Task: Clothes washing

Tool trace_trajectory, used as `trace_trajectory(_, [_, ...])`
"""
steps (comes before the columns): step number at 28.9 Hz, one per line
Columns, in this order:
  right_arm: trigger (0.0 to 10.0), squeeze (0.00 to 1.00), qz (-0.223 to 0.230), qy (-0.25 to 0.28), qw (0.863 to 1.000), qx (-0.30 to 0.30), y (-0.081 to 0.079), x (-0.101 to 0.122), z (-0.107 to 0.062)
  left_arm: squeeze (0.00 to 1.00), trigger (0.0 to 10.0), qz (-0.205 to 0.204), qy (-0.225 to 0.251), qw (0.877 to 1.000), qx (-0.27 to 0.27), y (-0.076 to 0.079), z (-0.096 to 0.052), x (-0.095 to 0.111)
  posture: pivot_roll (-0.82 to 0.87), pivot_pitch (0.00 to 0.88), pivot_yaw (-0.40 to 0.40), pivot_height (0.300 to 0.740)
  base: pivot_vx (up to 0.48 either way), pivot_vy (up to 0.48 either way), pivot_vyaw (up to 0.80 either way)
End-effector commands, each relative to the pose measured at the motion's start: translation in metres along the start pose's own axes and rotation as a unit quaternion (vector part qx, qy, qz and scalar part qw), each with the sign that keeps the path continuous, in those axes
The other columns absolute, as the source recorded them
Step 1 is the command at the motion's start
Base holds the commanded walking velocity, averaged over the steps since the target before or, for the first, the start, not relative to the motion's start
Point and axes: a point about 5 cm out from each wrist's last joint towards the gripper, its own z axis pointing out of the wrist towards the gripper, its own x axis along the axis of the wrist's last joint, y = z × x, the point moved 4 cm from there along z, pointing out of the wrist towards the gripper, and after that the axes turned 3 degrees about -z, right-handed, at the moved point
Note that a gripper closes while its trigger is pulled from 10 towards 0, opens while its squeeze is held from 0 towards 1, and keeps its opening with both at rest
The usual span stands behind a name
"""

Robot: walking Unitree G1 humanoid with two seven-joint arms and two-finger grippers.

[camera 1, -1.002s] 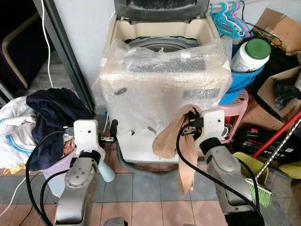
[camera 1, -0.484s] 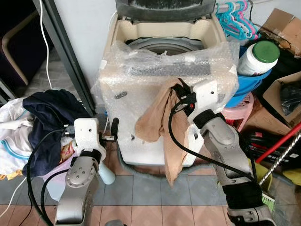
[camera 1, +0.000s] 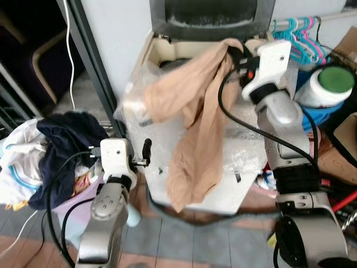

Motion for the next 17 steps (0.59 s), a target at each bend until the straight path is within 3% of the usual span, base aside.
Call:
trace_trajectory(1, [10.0, 0.00, -0.006, 0.027, 1.000, -0.010, 0.002, 0.018, 0.014, 0.00, 10.0, -0.001, -0.008, 1.000, 0.012, -0.011, -0.001, -0.004, 0.02, 0.000, -0.007, 0.740, 0.281, 0.000, 0.00])
trace_trajectory(3, [10.0, 0.00, -0.014, 0.026, 0.999, -0.024, 0.018, 0.026, 0.027, 0.00, 10.0, -0.008, -0.008, 1.000, 0.016, -0.011, 0.000, -0.004, 0.01, 0.000, -0.008, 0.740, 0.351, 0.000, 0.00])
trace_trajectory(6, [10.0, 0.00, -0.022, 0.022, 0.999, -0.025, 0.024, 0.027, 0.031, 0.00, 10.0, -0.010, -0.013, 1.000, 0.011, -0.004, -0.002, -0.009, 0.01, 0.000, -0.009, 0.740, 0.380, 0.000, 0.00])
trace_trajectory(12, [10.0, 0.00, -0.040, 0.020, 0.999, 0.022, 0.014, 0.027, 0.038, 0.00, 10.0, -0.011, -0.018, 1.000, 0.009, -0.001, -0.001, -0.011, 0.00, 0.000, -0.010, 0.740, 0.379, 0.142, 0.00])
trace_trajectory(14, [10.0, 0.00, -0.060, 0.041, 0.996, 0.061, 0.005, 0.040, 0.047, 0.00, 10.0, -0.016, -0.013, 1.000, 0.012, -0.003, 0.003, -0.009, 0.00, 0.000, -0.006, 0.740, 0.304, 0.371, 0.00])
trace_trajectory(17, [10.0, 0.00, -0.068, 0.080, 0.991, 0.078, 0.004, 0.067, 0.058, 0.00, 10.0, -0.007, -0.017, 1.000, 0.015, -0.004, 0.005, -0.010, 0.00, 0.000, 0.001, 0.740, 0.096, 0.120, 0.00])
